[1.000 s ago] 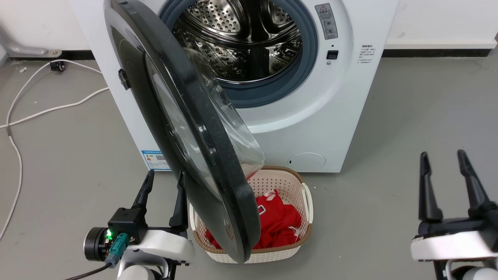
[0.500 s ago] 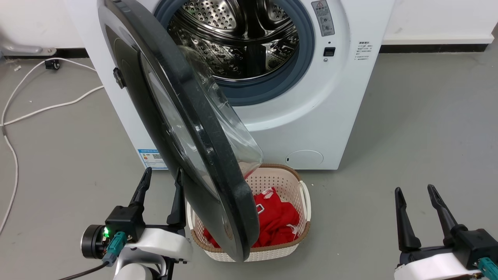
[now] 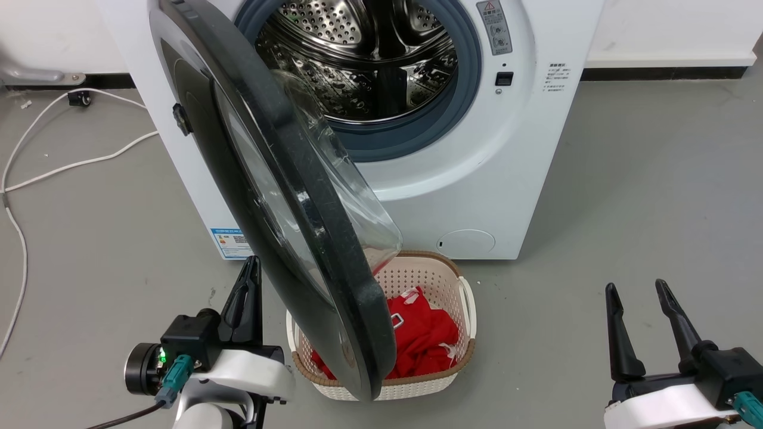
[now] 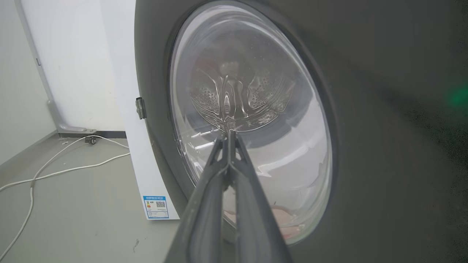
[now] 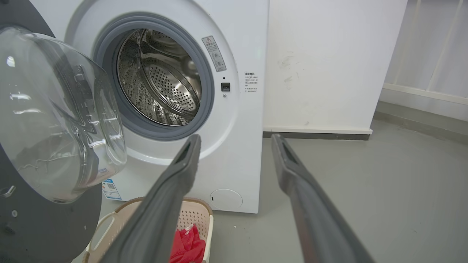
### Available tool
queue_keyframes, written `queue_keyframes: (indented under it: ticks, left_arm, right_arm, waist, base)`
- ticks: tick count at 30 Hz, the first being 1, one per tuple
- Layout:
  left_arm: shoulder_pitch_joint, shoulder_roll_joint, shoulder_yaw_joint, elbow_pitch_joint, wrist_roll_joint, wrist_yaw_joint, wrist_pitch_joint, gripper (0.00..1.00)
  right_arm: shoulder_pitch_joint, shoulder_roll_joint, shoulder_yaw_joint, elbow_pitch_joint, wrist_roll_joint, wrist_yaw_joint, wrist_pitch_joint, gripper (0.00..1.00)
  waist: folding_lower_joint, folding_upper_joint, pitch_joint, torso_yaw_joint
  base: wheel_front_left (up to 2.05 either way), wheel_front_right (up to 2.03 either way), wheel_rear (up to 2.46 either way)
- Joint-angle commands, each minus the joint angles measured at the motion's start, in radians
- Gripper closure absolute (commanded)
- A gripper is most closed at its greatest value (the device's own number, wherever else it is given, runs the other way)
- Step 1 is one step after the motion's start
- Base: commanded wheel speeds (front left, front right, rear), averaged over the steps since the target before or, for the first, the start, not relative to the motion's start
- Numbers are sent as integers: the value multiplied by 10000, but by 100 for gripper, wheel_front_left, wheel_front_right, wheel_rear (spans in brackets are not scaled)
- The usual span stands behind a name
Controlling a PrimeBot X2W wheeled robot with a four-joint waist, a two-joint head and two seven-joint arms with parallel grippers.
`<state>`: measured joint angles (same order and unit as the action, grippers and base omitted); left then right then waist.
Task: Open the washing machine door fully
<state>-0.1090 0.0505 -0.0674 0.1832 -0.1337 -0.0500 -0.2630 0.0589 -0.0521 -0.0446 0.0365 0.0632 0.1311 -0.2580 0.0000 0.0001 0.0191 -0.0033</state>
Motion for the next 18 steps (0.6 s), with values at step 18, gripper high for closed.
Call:
queue_keyframes:
  ticks: [18]
  left_arm:
    - [-786,-3,423,-4135,183,318,-25,100]
  right_arm:
    - [-203,33,28,78,157,-7,-64,0]
  waist:
    - [0,-1,94,6]
  base:
    - [0,0,0]
